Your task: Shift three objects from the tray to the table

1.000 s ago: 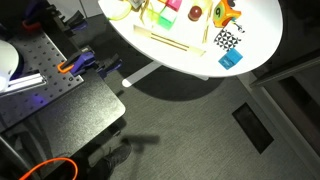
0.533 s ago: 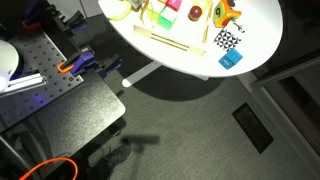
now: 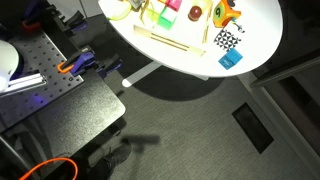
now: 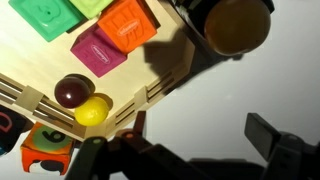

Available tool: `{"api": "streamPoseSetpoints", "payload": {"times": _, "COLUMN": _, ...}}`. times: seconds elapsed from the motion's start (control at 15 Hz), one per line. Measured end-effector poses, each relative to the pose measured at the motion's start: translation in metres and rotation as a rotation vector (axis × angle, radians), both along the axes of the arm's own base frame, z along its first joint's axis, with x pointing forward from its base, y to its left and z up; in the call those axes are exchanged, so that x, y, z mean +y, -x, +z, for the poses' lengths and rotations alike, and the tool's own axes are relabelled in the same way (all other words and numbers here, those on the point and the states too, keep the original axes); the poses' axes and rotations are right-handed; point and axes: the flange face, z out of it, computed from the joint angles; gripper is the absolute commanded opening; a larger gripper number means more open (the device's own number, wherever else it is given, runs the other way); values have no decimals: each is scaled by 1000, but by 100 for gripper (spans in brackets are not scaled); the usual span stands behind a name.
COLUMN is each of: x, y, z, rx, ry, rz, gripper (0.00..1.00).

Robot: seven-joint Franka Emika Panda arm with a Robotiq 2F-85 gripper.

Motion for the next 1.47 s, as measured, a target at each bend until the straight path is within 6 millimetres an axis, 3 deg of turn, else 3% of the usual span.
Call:
{"api": "streamPoseSetpoints", "payload": {"times": 0.6, "x": -40, "y": 14, "z": 8, "rx": 149, "ry": 6, "rz": -59, "gripper": 100}}
{"api": "streamPoseSetpoints", "payload": {"times": 1.47, "x": -93, "y": 26, "z": -3, "rx": 223, "ry": 51, "rz": -100, "gripper": 100}}
